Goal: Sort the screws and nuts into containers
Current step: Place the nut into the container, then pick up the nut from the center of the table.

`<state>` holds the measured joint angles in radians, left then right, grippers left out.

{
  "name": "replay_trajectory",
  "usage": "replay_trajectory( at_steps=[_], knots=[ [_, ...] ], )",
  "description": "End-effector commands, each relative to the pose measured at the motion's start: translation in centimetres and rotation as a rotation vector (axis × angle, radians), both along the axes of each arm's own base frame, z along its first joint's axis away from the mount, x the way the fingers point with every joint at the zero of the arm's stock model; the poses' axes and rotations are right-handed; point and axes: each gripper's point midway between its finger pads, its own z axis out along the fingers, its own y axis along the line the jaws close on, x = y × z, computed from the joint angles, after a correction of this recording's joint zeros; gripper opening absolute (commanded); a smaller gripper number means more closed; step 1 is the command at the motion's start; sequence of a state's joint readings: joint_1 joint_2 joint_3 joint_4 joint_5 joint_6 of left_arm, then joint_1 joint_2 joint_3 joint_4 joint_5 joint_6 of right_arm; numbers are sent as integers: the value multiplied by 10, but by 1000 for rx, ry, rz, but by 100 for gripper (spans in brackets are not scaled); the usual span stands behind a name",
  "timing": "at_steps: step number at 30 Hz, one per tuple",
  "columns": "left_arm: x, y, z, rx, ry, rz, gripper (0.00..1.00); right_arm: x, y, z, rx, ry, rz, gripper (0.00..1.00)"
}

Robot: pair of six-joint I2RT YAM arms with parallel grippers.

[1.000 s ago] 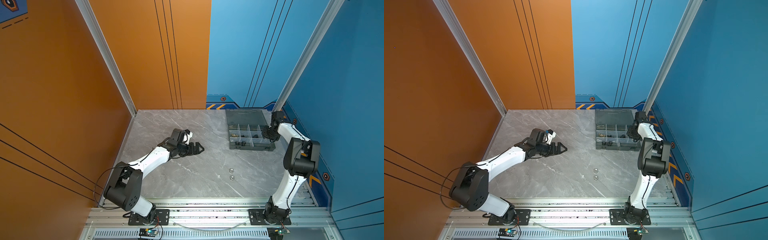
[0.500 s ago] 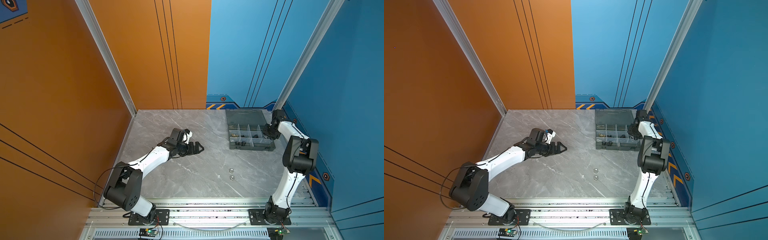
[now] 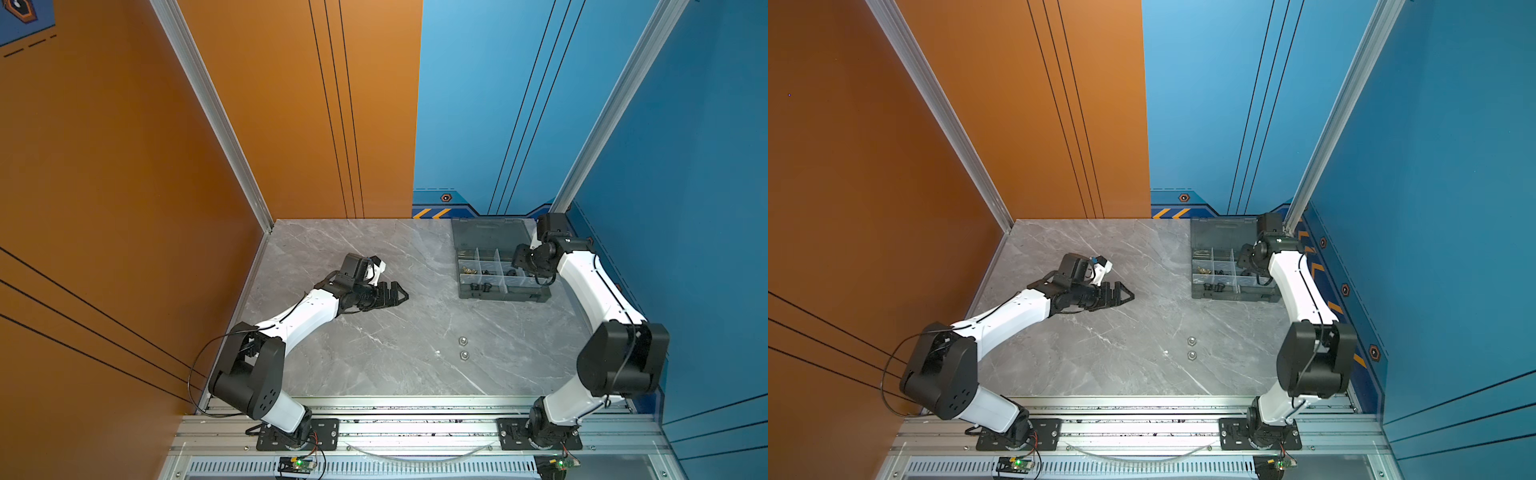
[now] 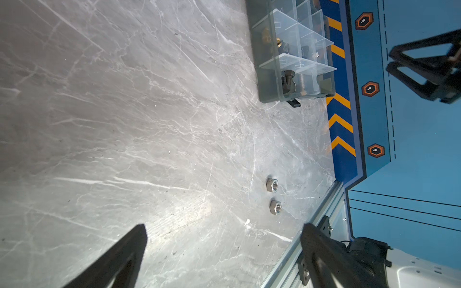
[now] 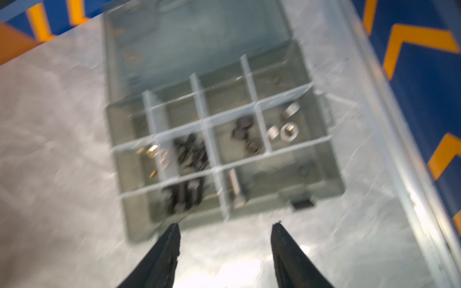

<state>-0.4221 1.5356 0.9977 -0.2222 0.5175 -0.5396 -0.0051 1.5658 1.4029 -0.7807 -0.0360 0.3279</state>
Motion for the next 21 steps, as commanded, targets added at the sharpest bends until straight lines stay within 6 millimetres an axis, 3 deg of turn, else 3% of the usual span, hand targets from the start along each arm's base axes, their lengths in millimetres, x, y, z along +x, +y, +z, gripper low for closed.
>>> replay_trajectory(
  at_steps=[1,5,11,16,21],
  knots=[
    [4,1,0,1,3,-9,98,-55,37,-34,64,185,49,63],
    [3,0,-3,-1,13,-8,98,-96,76,-54,65,254,119,64],
    [0,1,-6,-7,22,1,98,-133,102,-81,75,301,126,65],
    [-1,0,-9,-8,30,-2,98,-145,123,-101,68,312,151,65],
    [-2,-2,-12,-4,35,-4,98,-143,135,-119,20,334,165,65]
  ],
)
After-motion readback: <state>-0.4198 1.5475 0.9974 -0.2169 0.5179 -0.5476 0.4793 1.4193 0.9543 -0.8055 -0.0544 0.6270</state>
